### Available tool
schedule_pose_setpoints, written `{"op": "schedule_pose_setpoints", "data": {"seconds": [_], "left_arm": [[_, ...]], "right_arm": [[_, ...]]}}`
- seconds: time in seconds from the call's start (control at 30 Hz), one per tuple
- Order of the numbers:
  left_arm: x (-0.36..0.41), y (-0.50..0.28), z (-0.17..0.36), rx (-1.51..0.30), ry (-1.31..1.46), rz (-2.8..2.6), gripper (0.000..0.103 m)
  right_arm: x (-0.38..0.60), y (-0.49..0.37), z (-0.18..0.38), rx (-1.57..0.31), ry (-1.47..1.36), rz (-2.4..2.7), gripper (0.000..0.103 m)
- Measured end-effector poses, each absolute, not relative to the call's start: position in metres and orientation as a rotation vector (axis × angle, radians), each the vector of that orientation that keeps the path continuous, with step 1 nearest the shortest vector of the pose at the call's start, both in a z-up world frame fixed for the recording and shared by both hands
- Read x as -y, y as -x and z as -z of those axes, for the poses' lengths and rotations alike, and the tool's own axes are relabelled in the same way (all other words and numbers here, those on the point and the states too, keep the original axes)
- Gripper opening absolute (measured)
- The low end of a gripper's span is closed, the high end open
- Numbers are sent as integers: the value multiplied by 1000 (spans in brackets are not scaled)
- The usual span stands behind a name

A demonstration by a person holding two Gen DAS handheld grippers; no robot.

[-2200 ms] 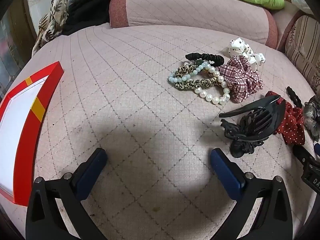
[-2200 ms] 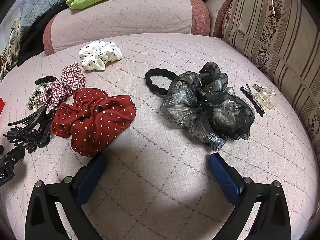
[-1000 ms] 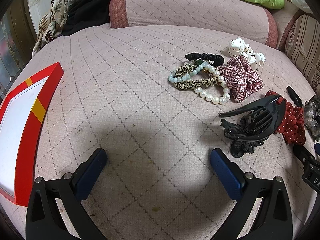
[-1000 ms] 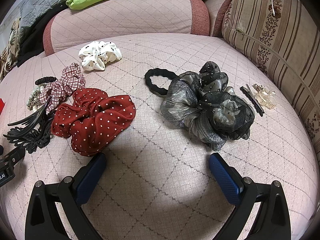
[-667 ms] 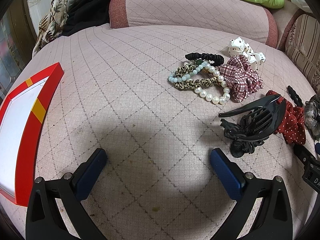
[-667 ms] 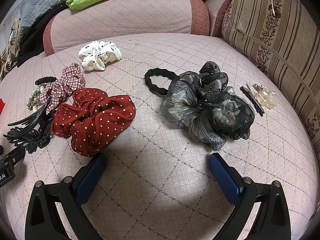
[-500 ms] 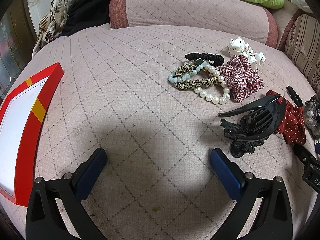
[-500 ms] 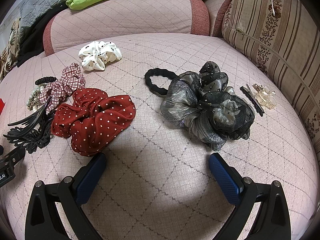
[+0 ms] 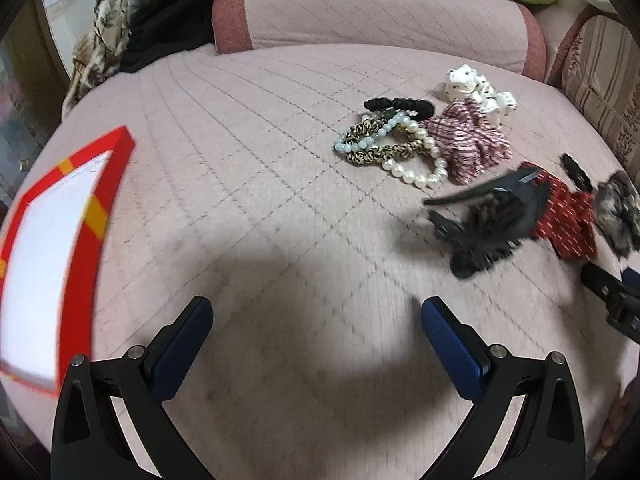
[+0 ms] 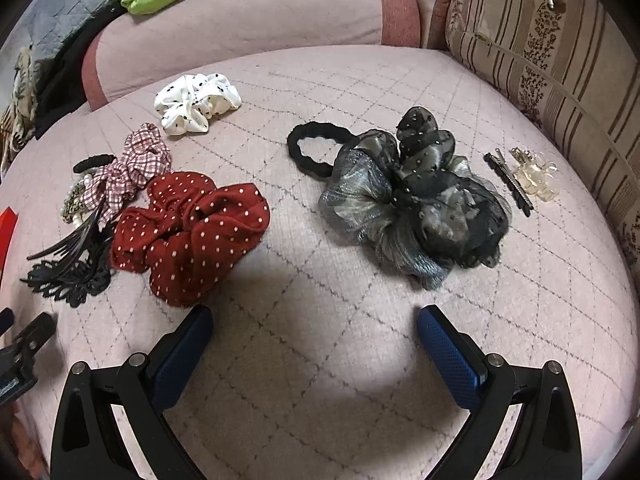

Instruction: Organize jewelry

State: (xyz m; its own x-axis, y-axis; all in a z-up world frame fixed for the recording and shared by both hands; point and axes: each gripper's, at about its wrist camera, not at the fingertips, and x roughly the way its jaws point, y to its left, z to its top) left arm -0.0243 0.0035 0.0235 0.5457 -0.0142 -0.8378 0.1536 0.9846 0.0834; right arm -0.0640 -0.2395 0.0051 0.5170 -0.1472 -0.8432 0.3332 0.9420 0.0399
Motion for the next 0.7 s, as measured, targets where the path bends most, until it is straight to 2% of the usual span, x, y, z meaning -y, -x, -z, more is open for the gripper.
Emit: {"op": "schedule_pose_setpoints", "data": {"seconds": [0.2,0.43,0.7], "left_arm": [[-19,65,-70,-895,-146,79,103],[-39,99,-144,-768,-55,84,103],[-35,134,-188,-684,-96,97,103]], "right_arm": [[241,102,-37,-872,-298,320,103],[227,148,-118,-715,-235,320,103],[201,183,-173,-636,-165,305,103]]}}
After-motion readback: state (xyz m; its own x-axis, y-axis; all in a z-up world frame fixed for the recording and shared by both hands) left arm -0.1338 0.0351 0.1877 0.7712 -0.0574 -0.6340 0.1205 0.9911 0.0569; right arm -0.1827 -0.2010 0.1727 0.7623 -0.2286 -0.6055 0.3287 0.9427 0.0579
